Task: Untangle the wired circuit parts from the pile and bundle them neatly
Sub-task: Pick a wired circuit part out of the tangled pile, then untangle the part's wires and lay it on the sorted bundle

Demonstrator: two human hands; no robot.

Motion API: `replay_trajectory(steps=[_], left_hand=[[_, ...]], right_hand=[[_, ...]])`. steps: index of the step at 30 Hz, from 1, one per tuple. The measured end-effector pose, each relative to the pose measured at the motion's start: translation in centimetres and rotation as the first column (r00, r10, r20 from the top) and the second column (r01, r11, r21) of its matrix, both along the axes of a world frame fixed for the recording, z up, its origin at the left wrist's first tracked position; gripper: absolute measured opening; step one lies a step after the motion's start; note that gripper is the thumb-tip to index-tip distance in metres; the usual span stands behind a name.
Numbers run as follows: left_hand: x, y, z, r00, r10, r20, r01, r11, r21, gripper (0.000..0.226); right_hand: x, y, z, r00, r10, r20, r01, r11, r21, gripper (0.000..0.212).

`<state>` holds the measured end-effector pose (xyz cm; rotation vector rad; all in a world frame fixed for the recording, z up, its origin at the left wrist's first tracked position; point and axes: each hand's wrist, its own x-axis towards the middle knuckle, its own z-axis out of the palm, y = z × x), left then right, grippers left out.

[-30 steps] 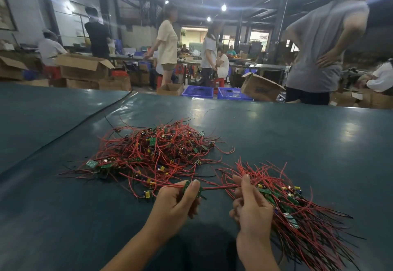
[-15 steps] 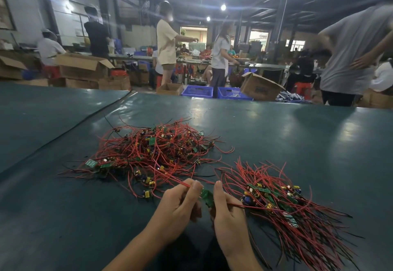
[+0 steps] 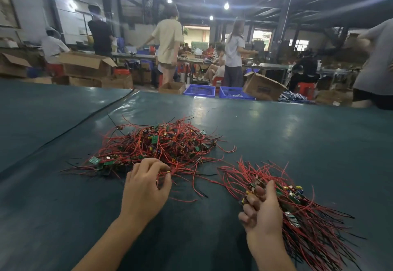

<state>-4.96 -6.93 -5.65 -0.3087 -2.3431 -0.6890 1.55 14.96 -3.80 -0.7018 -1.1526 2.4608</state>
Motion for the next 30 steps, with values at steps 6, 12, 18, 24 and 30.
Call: replay_trajectory(steps=[6, 12, 18, 24, 30], left_hand=[[-1.3, -1.5, -1.2, 0.917, 0.210, 0.339, -0.162, 0.973, -0.164, 0.049], [-1.2, -1.6, -1.5, 0.936, 0.179, 0.302, -0.138, 0.979, -0.152, 0.030], [-0.9, -0.9, -1.1, 0.989, 0.060, 0.136, -0.057, 0.998, -0.019, 0.023], [0.0, 0.6, -0.1, 0.969, -0.246, 0.030, 0.206, 0.867, 0.454, 0.025], [1.1, 3.4, 0.2, 0.793, -0.598, 0.116, 0.336, 0.587, 0.736, 0.031]], right_hand=[[-0.1, -0.6, 0.1, 1.000, -0.009, -0.010, 0.009, 1.000, 0.025, 0.027], [-0.2, -1.0, -0.2, 0.999, 0.039, 0.002, -0.039, 0.996, 0.079, 0.020], [-0.4, -1.0, -0.4, 0.999, 0.047, 0.009, -0.047, 0.996, 0.081, 0.020], [-0.4, -1.1, -0.7, 0.998, 0.070, -0.010, -0.068, 0.991, 0.111, 0.022], [-0.2, -2.5, -0.7, 0.972, 0.232, 0.034, -0.229, 0.907, 0.354, 0.024]])
